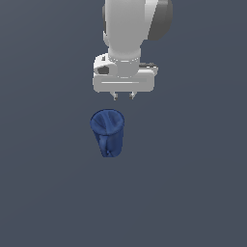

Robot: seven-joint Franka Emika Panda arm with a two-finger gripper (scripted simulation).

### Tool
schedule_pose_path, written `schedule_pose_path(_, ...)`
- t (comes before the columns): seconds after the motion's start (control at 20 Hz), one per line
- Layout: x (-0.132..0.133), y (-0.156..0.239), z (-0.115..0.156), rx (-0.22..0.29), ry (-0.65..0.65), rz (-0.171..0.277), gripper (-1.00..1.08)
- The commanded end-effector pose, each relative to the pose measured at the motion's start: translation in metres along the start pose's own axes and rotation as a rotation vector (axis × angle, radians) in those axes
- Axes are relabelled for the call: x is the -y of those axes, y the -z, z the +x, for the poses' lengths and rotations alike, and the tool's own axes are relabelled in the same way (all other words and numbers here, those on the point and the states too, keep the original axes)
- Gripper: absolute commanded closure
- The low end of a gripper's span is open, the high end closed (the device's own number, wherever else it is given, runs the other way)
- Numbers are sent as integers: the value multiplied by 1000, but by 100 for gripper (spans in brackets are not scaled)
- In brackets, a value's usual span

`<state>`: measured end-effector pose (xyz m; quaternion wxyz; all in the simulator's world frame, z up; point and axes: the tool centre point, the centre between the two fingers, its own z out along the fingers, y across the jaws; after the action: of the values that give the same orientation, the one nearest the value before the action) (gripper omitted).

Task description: Pick up the object and move it to a goal position.

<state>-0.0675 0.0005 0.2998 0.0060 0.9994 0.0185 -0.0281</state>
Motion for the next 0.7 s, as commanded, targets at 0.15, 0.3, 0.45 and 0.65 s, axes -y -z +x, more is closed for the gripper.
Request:
schedule_pose_path(0.15, -4, 2, 15, 14, -21, 6, -20)
schedule_pose_path(0.3, -8, 3, 26, 24, -38, 10, -20)
schedule_pose_path(0.45, -12, 4, 39, 37, -58, 16, -20)
schedule_pose_path(0.65, -18, 4, 58, 57, -87, 23, -20)
